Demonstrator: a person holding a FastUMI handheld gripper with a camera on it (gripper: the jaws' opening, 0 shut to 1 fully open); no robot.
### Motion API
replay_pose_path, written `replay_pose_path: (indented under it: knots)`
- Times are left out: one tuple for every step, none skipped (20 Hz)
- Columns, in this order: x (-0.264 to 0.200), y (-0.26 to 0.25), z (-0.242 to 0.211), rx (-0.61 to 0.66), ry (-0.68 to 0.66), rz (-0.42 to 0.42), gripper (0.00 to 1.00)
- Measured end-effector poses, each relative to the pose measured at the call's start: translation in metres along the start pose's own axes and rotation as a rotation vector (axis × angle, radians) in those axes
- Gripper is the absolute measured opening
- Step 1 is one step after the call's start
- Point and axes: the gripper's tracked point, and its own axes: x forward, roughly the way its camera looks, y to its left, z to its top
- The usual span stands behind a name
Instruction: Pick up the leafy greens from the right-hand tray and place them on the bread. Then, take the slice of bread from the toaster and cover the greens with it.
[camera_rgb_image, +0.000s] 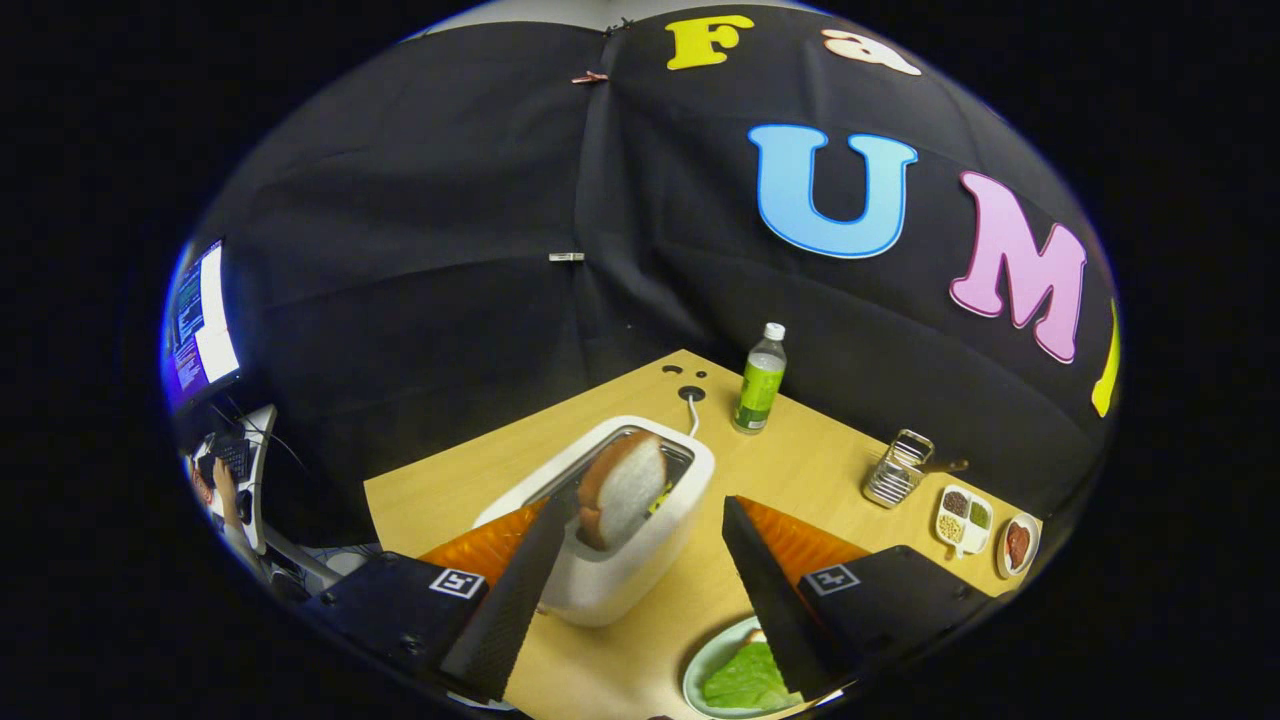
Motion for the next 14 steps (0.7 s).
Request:
replay_pose_path:
  knots:
    - [0.008, 0.005, 0.003, -0.010, -0.006, 0.000, 0.99]
    - [0.016, 0.009, 0.003, -0.024, -0.005, -0.005, 0.99]
    - [0.023, 0.012, 0.002, -0.037, 0.001, -0.010, 0.99]
    - [0.029, 0.017, 0.000, -0.049, 0.004, -0.015, 0.99]
    - [0.038, 0.019, 0.000, -0.055, 0.006, -0.023, 0.99]
    - [0.045, 0.020, 0.000, -0.055, 0.012, -0.035, 0.99]
    - [0.053, 0.020, -0.004, -0.046, 0.026, -0.045, 0.98]
    - [0.059, 0.021, -0.009, -0.041, 0.045, -0.053, 0.98]
    - [0.065, 0.018, -0.011, -0.044, 0.060, -0.069, 0.98]
    - [0.069, 0.016, -0.012, -0.047, 0.068, -0.081, 0.98]
    - [0.074, 0.016, -0.012, -0.048, 0.071, -0.086, 0.98]
    - [0.078, 0.017, -0.012, -0.051, 0.073, -0.090, 0.98]
    - [0.081, 0.016, -0.012, -0.058, 0.074, -0.096, 0.96]
    - [0.084, 0.015, -0.012, -0.067, 0.077, -0.106, 0.95]
